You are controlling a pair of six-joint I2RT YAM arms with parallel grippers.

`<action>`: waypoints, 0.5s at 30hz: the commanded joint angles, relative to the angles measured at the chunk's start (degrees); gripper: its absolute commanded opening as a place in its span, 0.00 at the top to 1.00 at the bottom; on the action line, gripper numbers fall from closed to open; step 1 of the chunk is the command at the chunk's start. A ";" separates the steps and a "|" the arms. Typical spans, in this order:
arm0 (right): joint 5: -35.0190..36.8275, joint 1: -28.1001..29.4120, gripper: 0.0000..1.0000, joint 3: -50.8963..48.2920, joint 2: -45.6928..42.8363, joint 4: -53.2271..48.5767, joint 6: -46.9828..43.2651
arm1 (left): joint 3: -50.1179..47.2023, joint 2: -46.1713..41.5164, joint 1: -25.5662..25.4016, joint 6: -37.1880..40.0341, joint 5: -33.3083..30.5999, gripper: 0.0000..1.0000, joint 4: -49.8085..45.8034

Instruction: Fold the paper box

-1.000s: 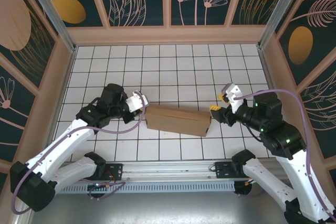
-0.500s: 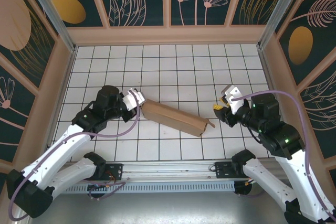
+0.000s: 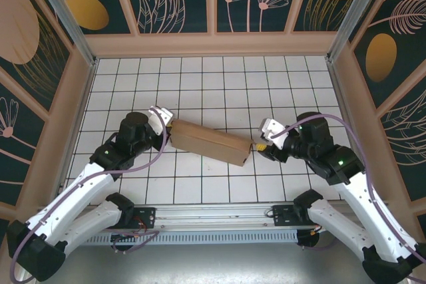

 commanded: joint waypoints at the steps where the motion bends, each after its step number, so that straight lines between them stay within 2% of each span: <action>1: -2.33 1.05 0.47 -2.72 0.22 -0.05 -3.43 | -1.53 -1.52 0.30 -3.37 -1.70 1.00 3.00; 6: -0.42 1.18 0.47 -6.03 0.03 2.73 -1.91 | -2.48 -2.19 0.30 -3.67 -1.36 1.00 3.21; 10: 3.84 1.23 0.53 -8.38 0.01 5.88 -1.52 | -2.74 -1.93 0.29 -4.09 -0.83 1.00 3.17; 15: 5.27 1.19 0.64 -8.67 0.52 8.56 -0.96 | -2.59 -2.10 0.35 -4.66 0.11 1.00 2.80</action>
